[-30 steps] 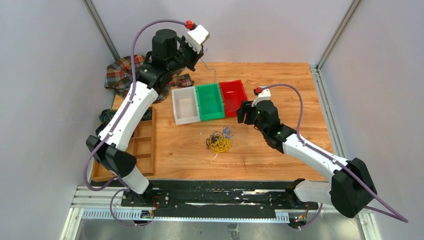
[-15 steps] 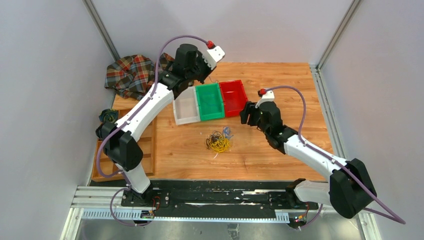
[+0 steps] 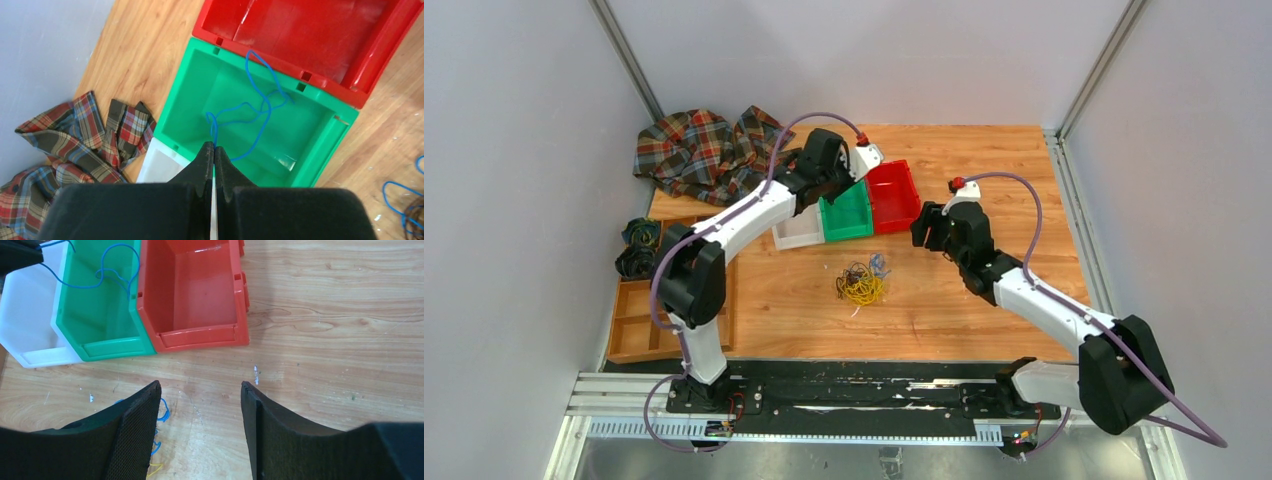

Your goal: Untangle the cables

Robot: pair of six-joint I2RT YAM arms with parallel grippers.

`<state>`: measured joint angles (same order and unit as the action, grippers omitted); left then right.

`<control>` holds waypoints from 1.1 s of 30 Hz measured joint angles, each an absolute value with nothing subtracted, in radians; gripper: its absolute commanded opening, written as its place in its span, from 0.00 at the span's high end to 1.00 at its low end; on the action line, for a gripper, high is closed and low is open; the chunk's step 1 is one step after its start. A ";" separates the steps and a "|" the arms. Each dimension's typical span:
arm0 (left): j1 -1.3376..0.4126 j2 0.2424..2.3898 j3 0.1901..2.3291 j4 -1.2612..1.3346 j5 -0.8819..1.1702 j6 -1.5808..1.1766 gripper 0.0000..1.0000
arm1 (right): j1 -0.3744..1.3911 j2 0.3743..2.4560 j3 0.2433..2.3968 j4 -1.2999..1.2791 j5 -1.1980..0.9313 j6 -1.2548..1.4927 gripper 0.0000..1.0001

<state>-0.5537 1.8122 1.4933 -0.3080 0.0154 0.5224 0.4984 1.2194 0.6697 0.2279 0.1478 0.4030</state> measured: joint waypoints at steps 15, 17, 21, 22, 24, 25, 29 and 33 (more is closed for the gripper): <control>-0.576 2.031 1.492 -0.229 -0.068 0.648 1.00 | 0.453 1.263 0.668 0.228 0.119 0.406 0.41; -0.576 2.048 1.492 -0.220 -0.074 0.649 1.00 | 0.448 1.265 0.668 0.227 0.116 0.406 0.41; -0.576 2.063 1.492 -0.213 -0.080 0.650 0.88 | 0.444 1.265 0.668 0.227 0.105 0.405 0.41; -0.575 2.063 1.492 -0.213 -0.079 0.644 0.84 | 0.442 1.266 0.668 0.227 0.104 0.405 0.41; -0.570 2.061 1.495 -0.218 -0.070 0.631 0.66 | 0.440 1.268 0.668 0.227 0.103 0.405 0.41; -0.566 2.060 1.502 -0.229 -0.057 0.617 0.55 | 0.440 1.268 0.668 0.227 0.101 0.405 0.41; -0.538 2.046 1.542 -0.295 0.009 0.592 0.28 | 0.439 1.268 0.668 0.226 0.096 0.405 0.41; -0.512 2.000 1.578 -0.375 0.095 0.595 0.16 | 0.438 1.268 0.669 0.226 0.094 0.405 0.41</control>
